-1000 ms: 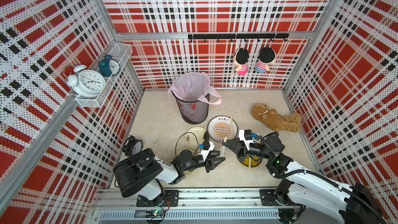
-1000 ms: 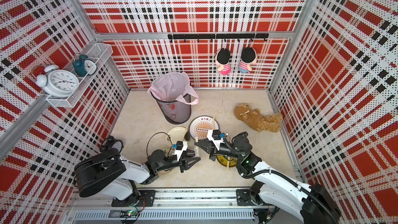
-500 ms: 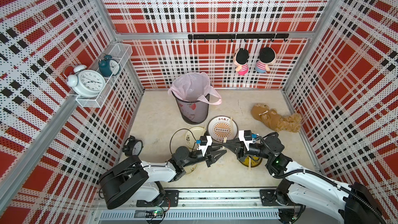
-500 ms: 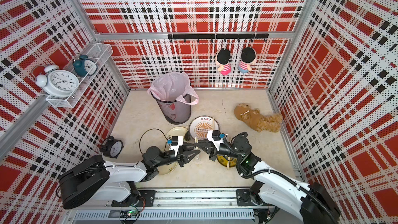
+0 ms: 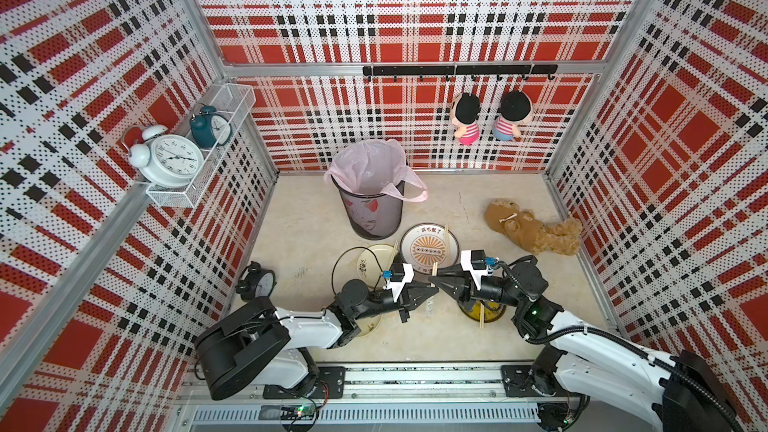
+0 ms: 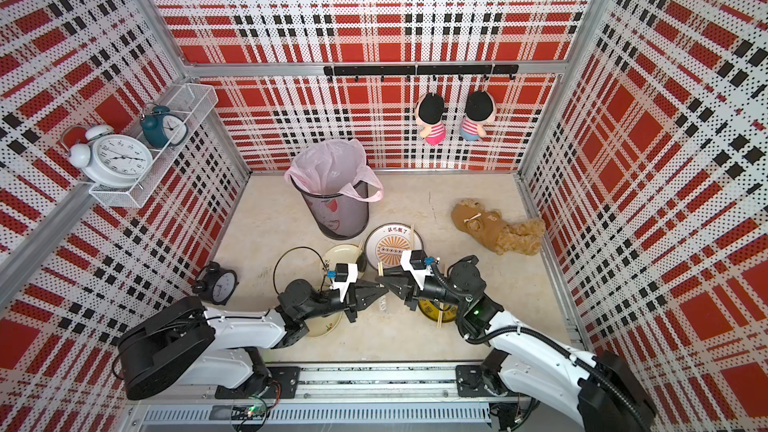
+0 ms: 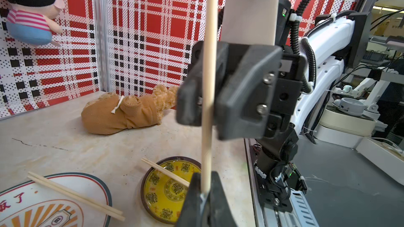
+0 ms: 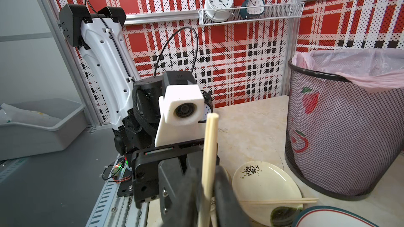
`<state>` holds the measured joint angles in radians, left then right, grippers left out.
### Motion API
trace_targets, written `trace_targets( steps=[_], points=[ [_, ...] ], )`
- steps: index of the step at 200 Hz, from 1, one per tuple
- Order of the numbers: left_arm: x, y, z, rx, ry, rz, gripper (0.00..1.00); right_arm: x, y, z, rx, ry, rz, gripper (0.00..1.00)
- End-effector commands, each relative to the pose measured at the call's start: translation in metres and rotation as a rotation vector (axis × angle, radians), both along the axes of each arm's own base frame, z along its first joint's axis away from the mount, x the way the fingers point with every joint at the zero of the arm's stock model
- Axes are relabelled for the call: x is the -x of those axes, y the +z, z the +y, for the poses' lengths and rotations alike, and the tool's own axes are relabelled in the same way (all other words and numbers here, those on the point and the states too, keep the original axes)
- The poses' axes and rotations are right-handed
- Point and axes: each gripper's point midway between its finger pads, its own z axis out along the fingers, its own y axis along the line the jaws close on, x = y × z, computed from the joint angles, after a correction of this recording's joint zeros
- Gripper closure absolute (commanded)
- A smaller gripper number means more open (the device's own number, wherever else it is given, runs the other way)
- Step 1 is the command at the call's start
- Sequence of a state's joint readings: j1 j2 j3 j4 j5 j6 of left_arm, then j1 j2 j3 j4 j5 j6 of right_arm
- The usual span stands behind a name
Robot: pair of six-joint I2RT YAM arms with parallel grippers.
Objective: Remove the packaging of disposable chopsticks
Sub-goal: Remove the packet bag from the disposable chopsticks.
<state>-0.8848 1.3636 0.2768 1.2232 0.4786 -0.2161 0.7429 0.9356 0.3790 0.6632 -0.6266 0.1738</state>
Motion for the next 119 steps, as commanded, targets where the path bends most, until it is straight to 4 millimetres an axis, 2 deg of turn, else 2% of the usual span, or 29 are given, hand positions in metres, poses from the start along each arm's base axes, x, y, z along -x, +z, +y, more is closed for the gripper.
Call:
trace_targets(
  steps=[1, 14, 36, 56, 70, 84, 108, 119],
  points=[
    [-0.002, 0.000, 0.003, -0.003, 0.015, 0.013, 1.00, 0.000, -0.006, -0.005, 0.003, -0.028, 0.004, 0.31],
    [0.000, 0.000, 0.004, -0.005, 0.010, 0.012, 1.00, -0.002, -0.012, -0.008, 0.019, -0.055, 0.013, 0.27],
    [0.003, 0.001, 0.004, -0.001, 0.004, 0.008, 1.00, -0.001, -0.014, -0.009, 0.022, -0.053, 0.015, 0.29],
    [0.004, 0.001, 0.002, -0.007, -0.003, 0.005, 1.00, 0.000, -0.013, -0.005, 0.027, -0.025, 0.010, 0.41],
    [0.005, 0.000, 0.001, -0.012, -0.004, 0.007, 1.00, 0.001, -0.012, -0.002, 0.036, -0.008, 0.006, 0.58],
    [0.005, 0.000, 0.001, -0.017, -0.003, 0.006, 1.00, 0.001, -0.013, 0.000, 0.042, 0.005, 0.009, 0.69],
    [0.005, 0.001, 0.001, -0.015, -0.001, 0.004, 1.00, 0.002, -0.015, 0.002, 0.050, 0.015, 0.014, 0.79],
    [0.005, 0.000, 0.000, -0.017, 0.000, 0.006, 1.00, 0.001, -0.015, 0.002, 0.052, 0.016, 0.014, 0.89]
  ],
)
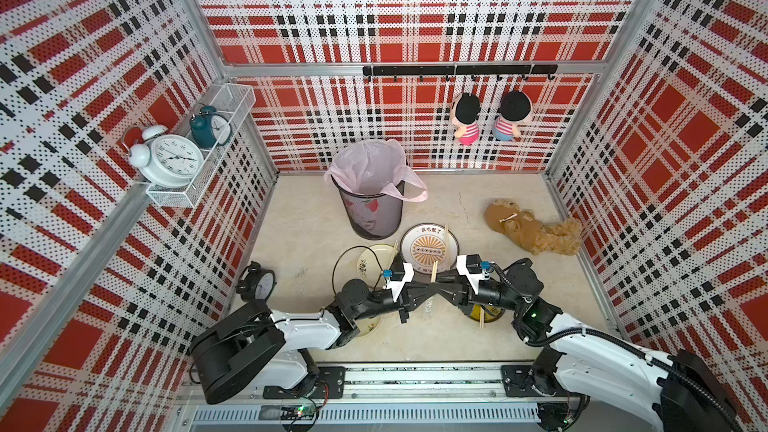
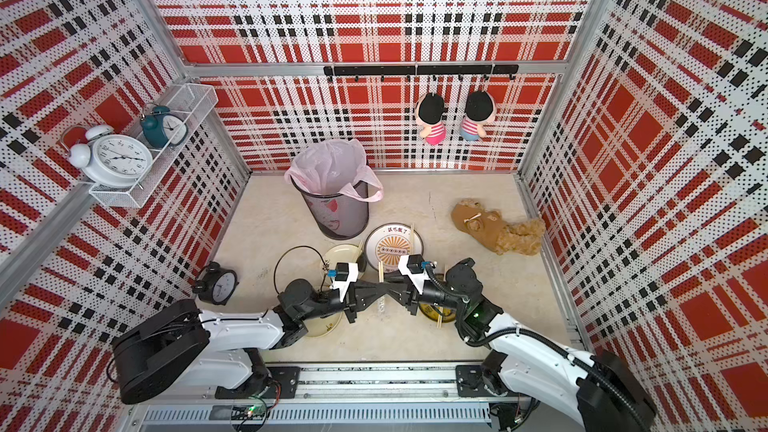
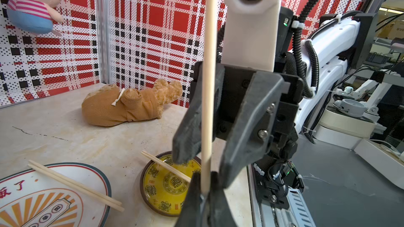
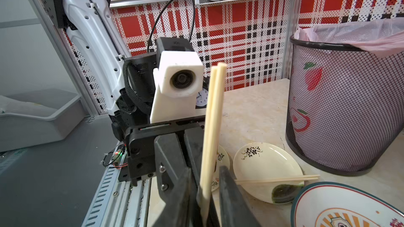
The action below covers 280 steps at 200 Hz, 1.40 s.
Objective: Remove the packaging of disposable chopsticks
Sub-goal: Remove the packet bag from the disposable chopsticks.
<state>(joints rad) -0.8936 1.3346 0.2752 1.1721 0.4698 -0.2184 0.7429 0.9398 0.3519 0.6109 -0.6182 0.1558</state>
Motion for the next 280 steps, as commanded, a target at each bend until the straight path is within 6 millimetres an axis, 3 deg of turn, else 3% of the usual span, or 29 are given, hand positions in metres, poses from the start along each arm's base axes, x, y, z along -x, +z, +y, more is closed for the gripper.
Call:
trace_targets(
  steps=[1, 16, 37, 53, 61, 67, 90, 103, 174, 222, 280],
  points=[
    [0.002, 0.003, 0.000, 0.000, 0.000, -0.013, 1.00, 0.002, 0.009, 0.003, -0.008, 0.026, -0.030, 0.90],
    [0.002, 0.002, 0.000, -0.004, -0.001, -0.011, 1.00, 0.003, 0.009, 0.002, -0.007, 0.024, -0.034, 1.00],
    [0.002, 0.002, 0.000, -0.005, 0.005, -0.010, 1.00, 0.002, 0.009, 0.000, -0.012, 0.010, -0.044, 1.00],
    [0.002, 0.002, 0.002, -0.002, 0.015, -0.009, 0.77, 0.003, 0.010, -0.001, -0.020, 0.007, -0.052, 1.00],
    [0.001, 0.002, 0.002, -0.002, 0.020, -0.011, 0.72, 0.005, 0.010, -0.002, -0.022, 0.012, -0.053, 1.00],
    [0.001, 0.003, 0.003, 0.001, 0.021, -0.013, 0.72, 0.006, 0.010, -0.002, -0.023, 0.015, -0.053, 1.00],
    [0.000, 0.004, 0.001, -0.002, 0.017, -0.014, 0.93, 0.007, 0.012, -0.002, -0.029, 0.022, -0.053, 1.00],
    [0.000, 0.001, 0.000, -0.012, 0.017, -0.007, 0.98, 0.007, 0.014, -0.002, -0.038, 0.022, -0.059, 1.00],
    [-0.004, -0.027, 0.001, -0.076, 0.051, 0.045, 0.90, 0.003, 0.046, -0.002, -0.095, 0.000, -0.129, 1.00],
    [-0.004, -0.046, 0.000, -0.109, 0.046, 0.077, 0.88, 0.004, 0.056, -0.005, -0.113, -0.010, -0.147, 1.00],
    [-0.001, -0.054, 0.002, -0.103, 0.039, 0.100, 0.83, 0.000, 0.059, -0.006, -0.113, -0.032, -0.153, 1.00]
  ],
)
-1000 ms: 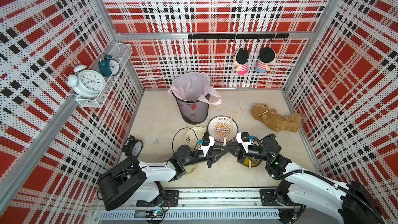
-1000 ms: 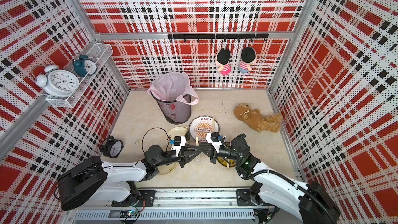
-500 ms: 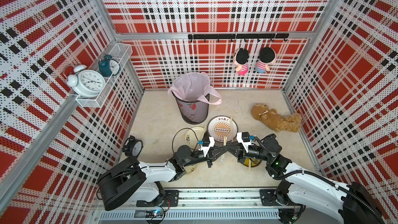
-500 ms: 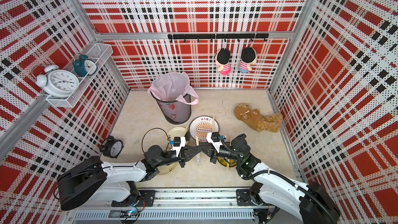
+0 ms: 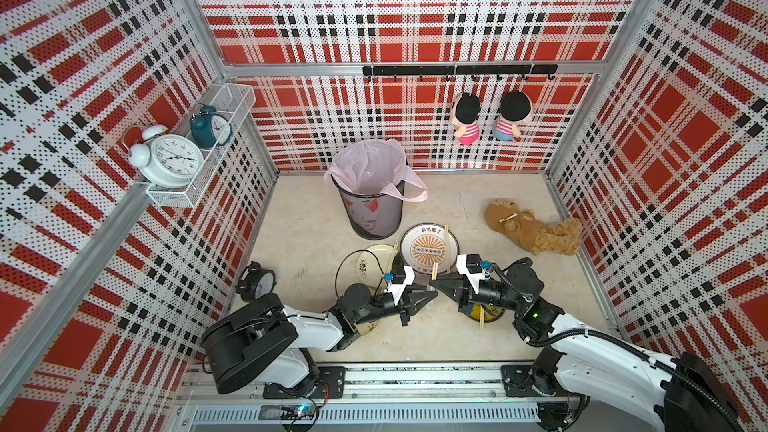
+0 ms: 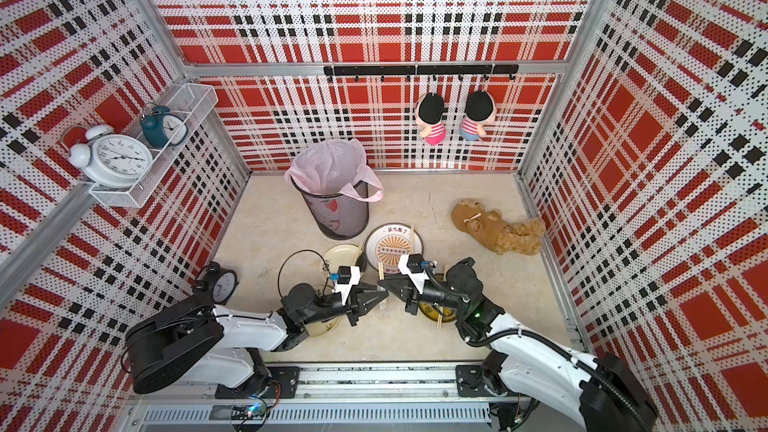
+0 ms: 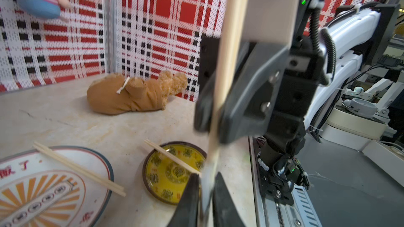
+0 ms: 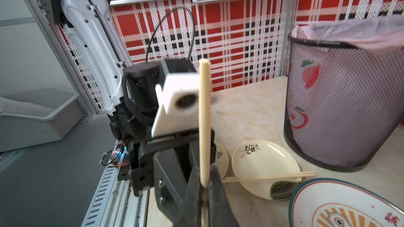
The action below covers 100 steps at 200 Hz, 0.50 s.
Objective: Remove the packaging of disposable chopsticks
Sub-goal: Remove the packet bag from the disposable chopsticks.
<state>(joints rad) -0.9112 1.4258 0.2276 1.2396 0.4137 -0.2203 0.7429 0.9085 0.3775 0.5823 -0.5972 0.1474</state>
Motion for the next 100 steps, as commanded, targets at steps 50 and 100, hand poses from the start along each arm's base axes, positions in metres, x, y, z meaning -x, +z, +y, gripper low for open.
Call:
trace_targets(
  steps=[50, 100],
  points=[
    [0.000, -0.030, 0.002, -0.058, 0.008, 0.072, 0.95, 0.001, 0.048, -0.004, -0.096, -0.017, -0.133, 1.00],
    [0.000, -0.046, 0.003, -0.065, 0.010, 0.108, 0.85, 0.001, 0.062, -0.003, -0.103, -0.017, -0.161, 1.00]
  ],
)
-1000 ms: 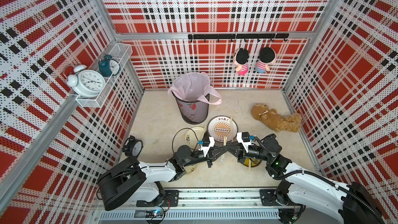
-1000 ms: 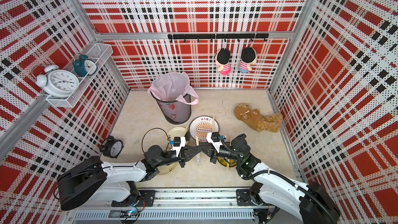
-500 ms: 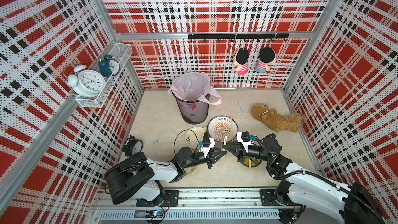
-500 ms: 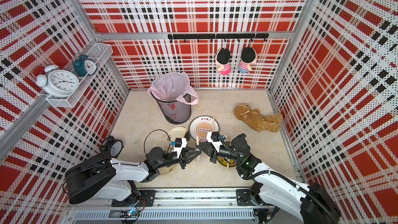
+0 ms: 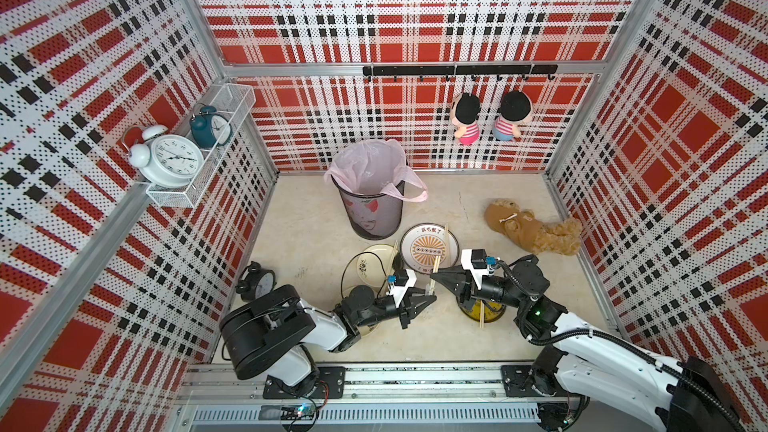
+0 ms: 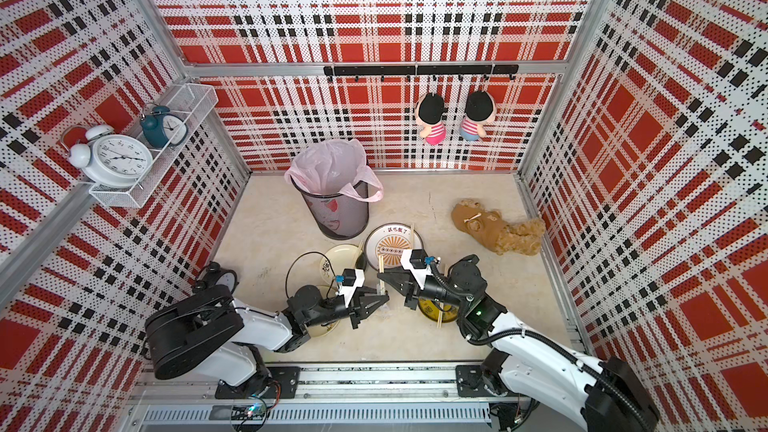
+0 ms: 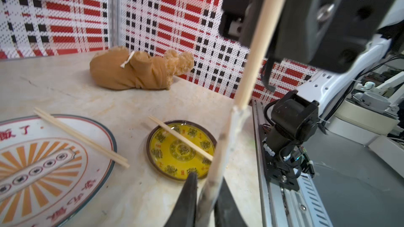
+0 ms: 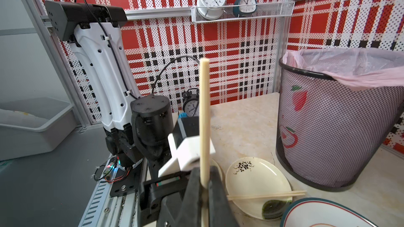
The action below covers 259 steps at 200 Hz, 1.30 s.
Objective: Remove the packaging of disposable chopsticks
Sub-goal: Remove the packet bag from the disposable chopsticks, then place the packet bag in the trash bin.
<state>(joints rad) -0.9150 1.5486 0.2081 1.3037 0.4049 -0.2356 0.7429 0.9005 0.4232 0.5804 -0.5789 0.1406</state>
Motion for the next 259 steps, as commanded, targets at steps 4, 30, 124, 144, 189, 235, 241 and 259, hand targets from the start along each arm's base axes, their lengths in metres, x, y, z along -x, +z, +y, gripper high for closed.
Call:
trace_targets(
  steps=[4, 30, 124, 144, 189, 235, 241, 259],
  points=[
    [0.001, -0.014, 0.005, -0.007, 0.006, 0.050, 0.86, 0.005, 0.040, -0.003, -0.068, -0.001, -0.119, 1.00],
    [-0.001, -0.014, 0.010, 0.015, 0.004, 0.064, 0.95, 0.004, 0.040, -0.004, -0.068, -0.005, -0.118, 1.00],
    [-0.031, -0.036, 0.028, -0.078, 0.177, 0.116, 1.00, -0.016, 0.068, -0.021, -0.112, -0.150, -0.147, 1.00],
    [-0.033, -0.033, 0.030, -0.072, 0.195, 0.115, 1.00, -0.017, 0.070, -0.021, -0.115, -0.153, -0.151, 1.00],
    [-0.051, 0.014, 0.036, -0.020, 0.290, 0.047, 1.00, -0.033, 0.039, -0.023, -0.062, -0.225, -0.068, 1.00],
    [-0.109, 0.089, 0.076, 0.008, 0.652, -0.001, 1.00, -0.050, -0.005, -0.029, -0.009, -0.321, 0.023, 1.00],
    [-0.113, 0.101, 0.079, 0.021, 0.672, -0.008, 1.00, -0.051, -0.009, -0.028, -0.002, -0.323, 0.030, 1.00],
    [-0.124, 0.139, 0.086, 0.042, 0.740, -0.046, 1.00, -0.056, -0.020, -0.028, 0.021, -0.344, 0.056, 1.00]
  ],
)
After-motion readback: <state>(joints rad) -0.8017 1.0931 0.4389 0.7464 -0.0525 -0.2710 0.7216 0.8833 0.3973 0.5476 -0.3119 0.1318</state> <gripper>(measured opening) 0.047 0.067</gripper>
